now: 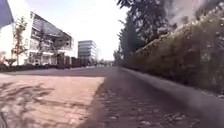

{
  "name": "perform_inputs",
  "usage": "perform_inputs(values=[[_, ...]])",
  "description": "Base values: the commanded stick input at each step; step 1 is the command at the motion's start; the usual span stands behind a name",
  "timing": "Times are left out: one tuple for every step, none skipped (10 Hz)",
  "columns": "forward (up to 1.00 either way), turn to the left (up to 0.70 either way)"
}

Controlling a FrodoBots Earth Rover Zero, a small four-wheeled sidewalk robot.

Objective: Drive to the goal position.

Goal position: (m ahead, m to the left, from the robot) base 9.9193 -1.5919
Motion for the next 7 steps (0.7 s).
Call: perform_inputs(values=[[0.7, 0.0], [0.7, 0.0], [0.7, 0.0], [0.7, 0.0], [0.7, 0.0], [0.7, 0.0], [0.7, 0.0]])
